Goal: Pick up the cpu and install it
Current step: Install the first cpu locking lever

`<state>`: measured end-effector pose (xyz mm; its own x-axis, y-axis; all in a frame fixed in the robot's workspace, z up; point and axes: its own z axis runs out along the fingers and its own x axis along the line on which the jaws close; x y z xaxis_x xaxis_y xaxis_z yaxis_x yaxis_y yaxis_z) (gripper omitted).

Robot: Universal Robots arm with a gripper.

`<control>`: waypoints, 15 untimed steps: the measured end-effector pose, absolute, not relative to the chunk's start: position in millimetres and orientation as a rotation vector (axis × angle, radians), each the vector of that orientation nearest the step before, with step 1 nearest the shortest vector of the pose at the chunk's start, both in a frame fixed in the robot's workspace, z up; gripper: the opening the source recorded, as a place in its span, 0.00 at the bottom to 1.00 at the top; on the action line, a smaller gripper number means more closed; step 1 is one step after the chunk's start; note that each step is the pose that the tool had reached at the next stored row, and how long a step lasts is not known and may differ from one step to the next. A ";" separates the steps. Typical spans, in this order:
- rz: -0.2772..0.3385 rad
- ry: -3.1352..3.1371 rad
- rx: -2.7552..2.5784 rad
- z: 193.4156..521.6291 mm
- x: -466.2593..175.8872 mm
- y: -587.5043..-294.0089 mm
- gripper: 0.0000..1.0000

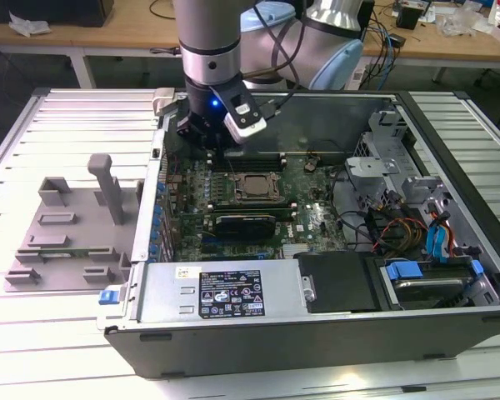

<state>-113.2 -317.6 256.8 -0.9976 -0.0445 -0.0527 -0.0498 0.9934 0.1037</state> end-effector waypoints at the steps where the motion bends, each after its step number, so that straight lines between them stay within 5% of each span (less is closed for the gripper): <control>1: 0.179 3.085 -0.072 256.8 -114.3 -317.6 0.11; 15: 0.353 3.067 -0.068 254.2 -119.0 -318.0 0.11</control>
<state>-119.0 -318.0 254.2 -0.9976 -0.0373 -0.0579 -0.0495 0.9730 0.2256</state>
